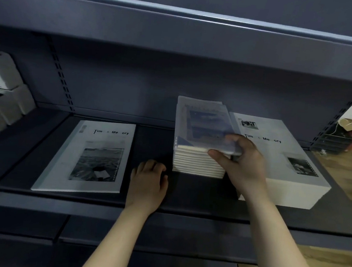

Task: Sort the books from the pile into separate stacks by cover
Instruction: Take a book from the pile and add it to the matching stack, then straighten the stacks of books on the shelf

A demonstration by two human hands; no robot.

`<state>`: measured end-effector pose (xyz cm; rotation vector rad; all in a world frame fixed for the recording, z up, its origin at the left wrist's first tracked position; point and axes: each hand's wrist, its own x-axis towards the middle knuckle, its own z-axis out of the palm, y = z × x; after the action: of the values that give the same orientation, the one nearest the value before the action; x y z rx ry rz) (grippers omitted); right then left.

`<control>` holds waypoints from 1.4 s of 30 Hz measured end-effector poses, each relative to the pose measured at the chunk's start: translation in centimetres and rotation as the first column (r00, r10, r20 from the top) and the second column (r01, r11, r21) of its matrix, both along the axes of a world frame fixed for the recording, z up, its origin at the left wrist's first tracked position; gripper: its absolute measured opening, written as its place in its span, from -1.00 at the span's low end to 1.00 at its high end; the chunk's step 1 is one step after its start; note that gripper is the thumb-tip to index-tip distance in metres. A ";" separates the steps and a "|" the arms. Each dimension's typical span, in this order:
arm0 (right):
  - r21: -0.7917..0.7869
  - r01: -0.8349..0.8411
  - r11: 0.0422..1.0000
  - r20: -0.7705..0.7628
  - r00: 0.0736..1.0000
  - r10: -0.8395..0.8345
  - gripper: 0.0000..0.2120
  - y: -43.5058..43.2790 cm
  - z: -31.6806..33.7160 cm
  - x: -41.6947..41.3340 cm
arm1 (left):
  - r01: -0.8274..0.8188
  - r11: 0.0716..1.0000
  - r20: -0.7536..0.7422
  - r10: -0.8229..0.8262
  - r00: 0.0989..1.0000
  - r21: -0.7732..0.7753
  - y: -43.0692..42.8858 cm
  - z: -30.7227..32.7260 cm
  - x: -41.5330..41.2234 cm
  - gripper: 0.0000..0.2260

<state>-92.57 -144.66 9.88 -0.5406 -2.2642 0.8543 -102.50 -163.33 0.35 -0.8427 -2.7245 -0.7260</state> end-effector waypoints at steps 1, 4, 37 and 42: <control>-0.002 0.001 1.000 -0.007 1.000 -0.001 -0.51 0.1 0.1 -0.3 | 0.000 1.000 -0.007 0.000 1.000 0.005 0.0 0.0 0.0 -0.80; -0.016 -0.013 1.000 -0.019 1.000 0.013 -0.53 0.5 0.2 -1.0 | -0.003 1.000 -0.014 0.003 1.000 0.014 0.0 0.0 -0.1 -0.81; 0.233 0.098 0.967 -0.175 0.983 -0.057 -0.76 -2.3 -2.3 -0.3 | -0.068 0.995 -0.193 0.082 0.978 0.077 -2.8 0.5 -0.1 -0.90; 0.200 0.014 0.980 -0.143 0.990 0.015 -0.82 -3.6 -4.3 1.0 | -0.205 0.979 -0.142 0.206 0.968 0.022 -6.8 1.4 -1.9 -0.89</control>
<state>-91.54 -148.24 5.58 -0.3738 -2.1860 0.6346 -104.36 -170.14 1.78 -0.5748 -2.6267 -0.6070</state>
